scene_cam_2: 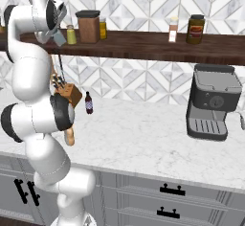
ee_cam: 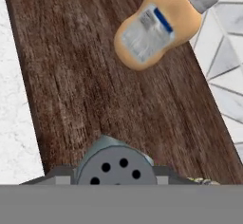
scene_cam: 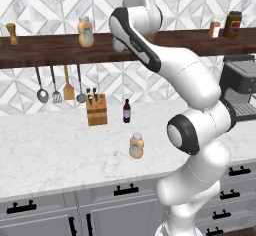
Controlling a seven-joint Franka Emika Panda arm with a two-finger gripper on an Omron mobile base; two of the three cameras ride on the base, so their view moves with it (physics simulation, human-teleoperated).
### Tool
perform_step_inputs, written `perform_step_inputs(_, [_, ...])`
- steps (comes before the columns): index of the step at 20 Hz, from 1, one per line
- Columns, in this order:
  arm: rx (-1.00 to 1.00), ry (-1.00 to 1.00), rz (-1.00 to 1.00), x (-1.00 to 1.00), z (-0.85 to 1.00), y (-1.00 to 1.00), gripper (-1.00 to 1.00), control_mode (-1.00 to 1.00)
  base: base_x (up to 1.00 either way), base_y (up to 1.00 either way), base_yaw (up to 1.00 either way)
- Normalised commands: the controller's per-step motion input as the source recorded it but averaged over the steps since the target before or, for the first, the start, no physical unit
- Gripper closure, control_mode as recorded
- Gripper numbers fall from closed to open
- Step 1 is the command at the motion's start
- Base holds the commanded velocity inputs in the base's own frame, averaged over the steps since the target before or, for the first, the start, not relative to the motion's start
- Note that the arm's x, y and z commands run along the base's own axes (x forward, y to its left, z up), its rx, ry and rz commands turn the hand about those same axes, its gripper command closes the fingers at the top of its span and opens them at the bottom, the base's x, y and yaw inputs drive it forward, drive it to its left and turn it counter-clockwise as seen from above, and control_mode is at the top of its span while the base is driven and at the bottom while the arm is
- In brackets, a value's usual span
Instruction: Put the shaker and condiment bottle from the counter next to their counterparts in the cabinet.
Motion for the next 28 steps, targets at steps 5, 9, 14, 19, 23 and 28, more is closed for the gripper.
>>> perform_step_inputs(5, [0.0,0.0,0.1,0.34,0.0,0.08,1.0,-1.0,0.0,0.0,0.0])
perform_step_inputs(9, [-0.01,0.0,0.03,0.26,-0.08,0.0,1.0,-1.0,0.0,0.0,0.0])
perform_step_inputs(14, [-0.05,0.0,0.0,0.1,-0.18,0.02,1.0,-1.0,0.0,0.0,0.0])
perform_step_inputs(19, [-0.01,0.0,0.03,0.0,-0.03,0.08,1.0,-1.0,0.0,0.0,0.0])
perform_step_inputs(23, [-0.02,0.03,0.09,0.0,-0.28,0.1,1.0,-1.0,0.0,0.0,0.0])
perform_step_inputs(28, [-0.05,0.02,0.1,0.0,-0.47,0.21,1.0,-1.0,0.0,0.0,0.0])
